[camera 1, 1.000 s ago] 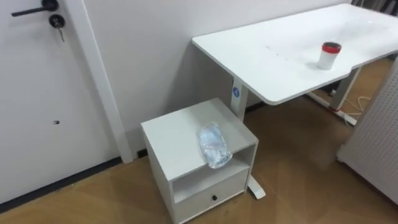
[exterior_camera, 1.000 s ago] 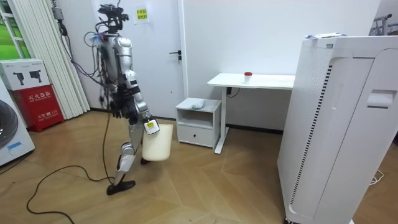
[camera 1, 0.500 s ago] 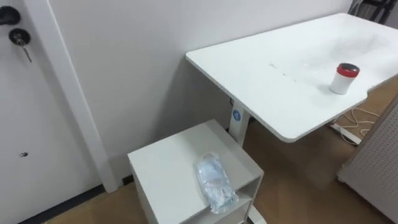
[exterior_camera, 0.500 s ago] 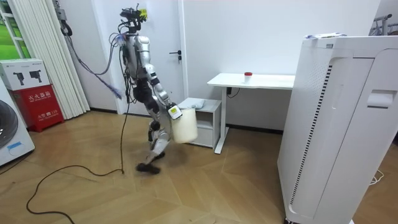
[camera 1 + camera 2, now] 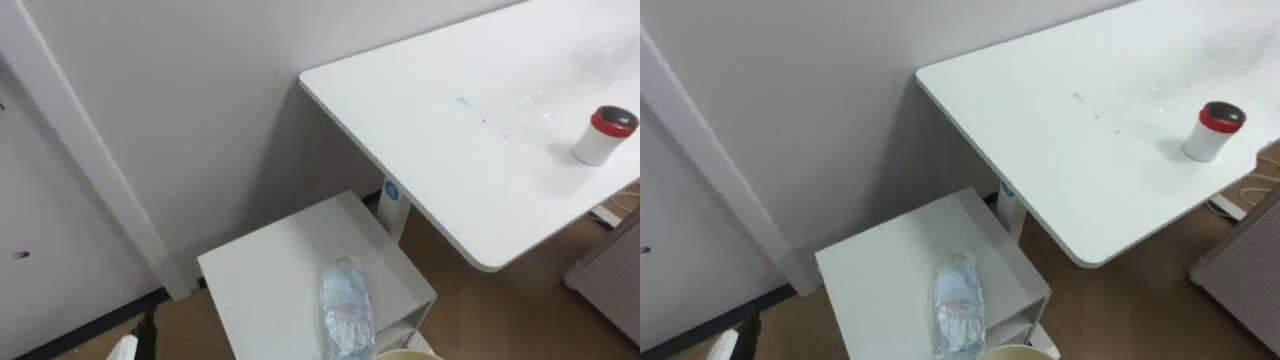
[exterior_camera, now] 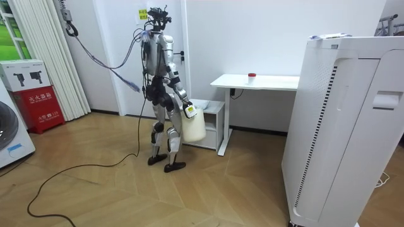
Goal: Pick garbage
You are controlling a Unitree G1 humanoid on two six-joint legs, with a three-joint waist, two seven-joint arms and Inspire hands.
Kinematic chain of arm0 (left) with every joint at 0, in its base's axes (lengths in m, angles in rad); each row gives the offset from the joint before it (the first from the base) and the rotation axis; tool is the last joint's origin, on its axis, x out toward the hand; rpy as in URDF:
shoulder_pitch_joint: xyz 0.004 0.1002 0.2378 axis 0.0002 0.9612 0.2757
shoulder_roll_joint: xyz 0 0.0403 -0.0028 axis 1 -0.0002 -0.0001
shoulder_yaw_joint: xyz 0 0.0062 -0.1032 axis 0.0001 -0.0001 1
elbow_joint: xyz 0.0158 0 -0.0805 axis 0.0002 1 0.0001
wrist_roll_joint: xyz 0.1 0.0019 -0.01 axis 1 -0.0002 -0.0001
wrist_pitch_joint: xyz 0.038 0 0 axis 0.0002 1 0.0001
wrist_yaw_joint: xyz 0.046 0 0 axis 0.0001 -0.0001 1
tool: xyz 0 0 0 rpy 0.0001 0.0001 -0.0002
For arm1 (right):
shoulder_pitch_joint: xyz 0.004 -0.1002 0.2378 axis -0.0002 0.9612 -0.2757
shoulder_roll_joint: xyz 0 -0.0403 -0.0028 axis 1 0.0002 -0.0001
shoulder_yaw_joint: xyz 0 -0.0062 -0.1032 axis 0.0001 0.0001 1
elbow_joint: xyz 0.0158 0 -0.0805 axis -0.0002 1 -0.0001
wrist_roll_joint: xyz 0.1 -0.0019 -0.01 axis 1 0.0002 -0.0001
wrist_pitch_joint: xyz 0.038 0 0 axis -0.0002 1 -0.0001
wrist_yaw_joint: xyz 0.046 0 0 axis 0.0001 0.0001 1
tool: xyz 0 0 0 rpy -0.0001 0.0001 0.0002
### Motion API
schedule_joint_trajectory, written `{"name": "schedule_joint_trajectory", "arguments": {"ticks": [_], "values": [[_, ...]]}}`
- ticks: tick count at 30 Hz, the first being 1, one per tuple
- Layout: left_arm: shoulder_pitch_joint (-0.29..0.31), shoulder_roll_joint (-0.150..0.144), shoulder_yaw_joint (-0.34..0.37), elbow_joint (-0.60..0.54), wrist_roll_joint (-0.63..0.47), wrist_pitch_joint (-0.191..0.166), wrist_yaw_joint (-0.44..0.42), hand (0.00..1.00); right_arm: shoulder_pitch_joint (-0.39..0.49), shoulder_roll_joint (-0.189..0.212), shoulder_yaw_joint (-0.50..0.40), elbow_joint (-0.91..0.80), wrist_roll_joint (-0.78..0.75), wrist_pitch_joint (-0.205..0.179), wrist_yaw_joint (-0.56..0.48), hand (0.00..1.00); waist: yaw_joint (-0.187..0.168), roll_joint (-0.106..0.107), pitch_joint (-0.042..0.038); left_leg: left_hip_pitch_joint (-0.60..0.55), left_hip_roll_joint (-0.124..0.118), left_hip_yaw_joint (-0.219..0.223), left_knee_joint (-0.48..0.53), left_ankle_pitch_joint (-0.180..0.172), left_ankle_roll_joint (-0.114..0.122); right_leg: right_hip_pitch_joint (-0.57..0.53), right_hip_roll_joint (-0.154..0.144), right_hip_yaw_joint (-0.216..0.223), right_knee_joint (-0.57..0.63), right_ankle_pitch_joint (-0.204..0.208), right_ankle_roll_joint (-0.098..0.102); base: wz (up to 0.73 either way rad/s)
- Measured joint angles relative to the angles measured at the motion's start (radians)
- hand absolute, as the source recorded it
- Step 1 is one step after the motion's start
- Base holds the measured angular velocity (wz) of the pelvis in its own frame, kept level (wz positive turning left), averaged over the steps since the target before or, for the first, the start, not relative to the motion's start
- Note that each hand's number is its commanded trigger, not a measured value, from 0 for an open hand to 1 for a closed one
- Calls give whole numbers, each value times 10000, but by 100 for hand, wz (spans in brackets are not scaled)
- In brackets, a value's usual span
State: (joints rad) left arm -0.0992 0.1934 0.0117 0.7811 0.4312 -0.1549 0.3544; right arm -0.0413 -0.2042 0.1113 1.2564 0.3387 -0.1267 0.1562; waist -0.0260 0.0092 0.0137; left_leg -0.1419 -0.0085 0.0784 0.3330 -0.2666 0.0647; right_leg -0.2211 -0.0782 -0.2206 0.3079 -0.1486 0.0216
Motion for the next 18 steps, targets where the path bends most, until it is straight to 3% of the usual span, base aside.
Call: {"name": "schedule_joint_trajectory", "arguments": {"ticks": [3, 8, 10, 11, 12, 13, 14, 15, 18], "values": [[-394, 73, -345, -131, -10, -141, 285, 0, -205, -55, 406, 105, 184, -51, 12, 100, -164, 4, 115, -58, 32, 51, 37, -1, 0, -103, 88, 135, 10, 0, -3, -15], [-1107, 117, -671, -29, -37, -470, 714, 0, -616, -91, 712, 255, 278, -59, 64, 100, -530, 19, 169, -408, 47, 255, 140, -1, -1, -441, 88, 316, -5, 1, -6, -9], [-1248, 122, -721, 43, -53, -492, 787, 0, -641, -97, 880, 251, 277, -70, 59, 100, -632, 12, 212, -617, 57, 439, 607, -8, -13, -420, 35, 702, -16, 7, -16, 3], [-1484, 156, -806, 149, -77, -549, 853, 0, -696, -82, 972, 232, 276, -83, 46, 100, -682, -104, 428, -1405, 99, 717, 1865, -168, -323, -306, -84, 1521, -87, 6, -7, 45], [-1810, 158, -1047, 269, -84, -682, 939, 0, -690, -108, 927, 306, 302, -162, -2, 100, -817, -44, 461, -2228, 246, 612, 1389, -98, -544, -409, -78, 2075, -114, 3, 56, 58], [-1991, 153, -1174, 257, -74, -750, 948, 0, -678, -122, 821, 307, 324, -174, -10, 100, -832, 26, 438, -2655, 439, 539, 915, 274, -666, -641, -37, 2133, 46, -73, 173, 44], [-2228, 185, -1389, 250, -56, -858, 1057, 0, -751, -49, 659, 294, 319, -123, -60, 100, -674, -97, 467, -3112, 652, 1066, 1174, 931, -111, -1066, -114, 2269, 536, -406, 471, 0], [-2239, 187, -1525, 294, -70, -862, 1242, 0, -872, -33, 650, 283, 314, -38, -90, 100, -598, -103, 468, -3189, 657, 1306, 1224, 932, -106, -1307, -223, 2028, 632, -419, 493, -15], [-2329, 193, -1683, 898, -76, -882, 1642, 0, -1053, -21, 819, 273, 290, -36, -40, 100, -597, 2, 483, -3180, 627, 1340, 1362, 892, -51, -1284, -232, 1627, 521, -379, 459, -28]]}}
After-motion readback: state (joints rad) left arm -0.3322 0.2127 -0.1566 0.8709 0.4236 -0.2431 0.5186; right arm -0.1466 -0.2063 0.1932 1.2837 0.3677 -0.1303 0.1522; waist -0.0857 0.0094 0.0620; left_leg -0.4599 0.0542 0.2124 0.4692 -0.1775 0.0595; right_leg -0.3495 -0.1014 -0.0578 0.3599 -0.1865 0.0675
